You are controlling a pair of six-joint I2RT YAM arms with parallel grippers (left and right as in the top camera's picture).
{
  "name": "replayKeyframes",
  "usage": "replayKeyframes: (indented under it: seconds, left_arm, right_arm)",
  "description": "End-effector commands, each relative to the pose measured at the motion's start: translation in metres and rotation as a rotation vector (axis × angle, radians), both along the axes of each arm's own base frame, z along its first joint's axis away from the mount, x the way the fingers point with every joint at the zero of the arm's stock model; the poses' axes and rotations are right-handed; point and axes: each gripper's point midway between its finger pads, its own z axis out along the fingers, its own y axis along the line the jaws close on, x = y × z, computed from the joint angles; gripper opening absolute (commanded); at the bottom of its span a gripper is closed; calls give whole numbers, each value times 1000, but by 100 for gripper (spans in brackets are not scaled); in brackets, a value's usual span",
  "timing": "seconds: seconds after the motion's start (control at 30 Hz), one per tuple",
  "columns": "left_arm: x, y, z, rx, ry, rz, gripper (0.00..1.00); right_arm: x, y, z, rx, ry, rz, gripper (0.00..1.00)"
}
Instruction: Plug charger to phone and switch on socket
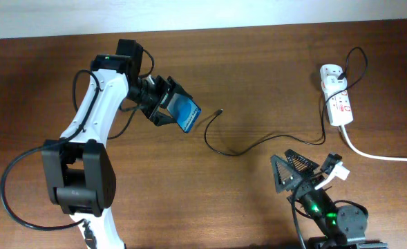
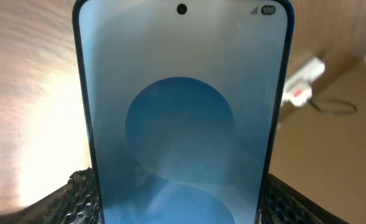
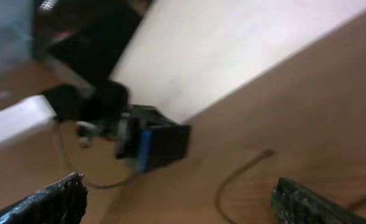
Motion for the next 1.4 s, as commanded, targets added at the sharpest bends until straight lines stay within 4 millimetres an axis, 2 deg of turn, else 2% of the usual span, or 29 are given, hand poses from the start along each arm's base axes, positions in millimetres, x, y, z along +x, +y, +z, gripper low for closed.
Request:
replayKeyframes:
  seconds: [0.0,0.1,0.17,0.23,0.33,0.37,0.43,0.53,0.57,0.73,0.8,0.87,0.93,1.0,1.13,1.27,1.37]
  left_arm:
    - [14,-11,-5,107,-45,50,0]
    - [17,-34,-9,161,-86,50,0]
    - [16,-45,-11,183,-100,55,0]
    - [17,-51,-10,179,-109,58,0]
    - [19,-53,-9,178,-115,64,0]
    - [20,-52,-10,184,-113,72,0]
    - [20,-51,-10,186,-105,87,0]
    - [22,-48,-12,204,-99,110,0]
    - [22,-47,-12,204,-98,112,0]
    - [22,-47,-11,202,-96,113,0]
    - [20,-46,-12,205,-85,111,0]
    - [18,-46,-12,205,-80,110,0]
    - [18,-46,-13,206,-79,110,0]
    - [18,-46,-12,206,-80,110,0]
    - [20,-46,-12,206,-87,112,0]
    - [20,-46,-12,206,-87,112,0]
    - [20,-46,-12,206,-87,112,0]
  right_arm:
    - [-14,20,9,-17,-39,134,98]
    - [-11,27,5,-50,18,186,98]
    - [-4,32,13,-105,35,201,98]
    - [9,40,20,-160,60,220,98]
    - [38,67,22,-252,131,292,98]
    - [54,83,16,-293,176,307,98]
    - [73,102,7,-345,225,305,98]
    - [112,138,-17,-425,317,280,98]
    - [126,143,-28,-453,348,251,98]
    - [155,148,-55,-512,392,199,100]
    - [166,143,-65,-540,396,148,94]
    - [172,143,-65,-537,380,130,84]
    - [176,145,-62,-525,358,127,66]
    - [176,149,-62,-520,352,140,53]
    - [169,158,-62,-501,350,206,44]
    - [165,163,-61,-490,350,246,43]
    - [164,165,-61,-486,349,257,35]
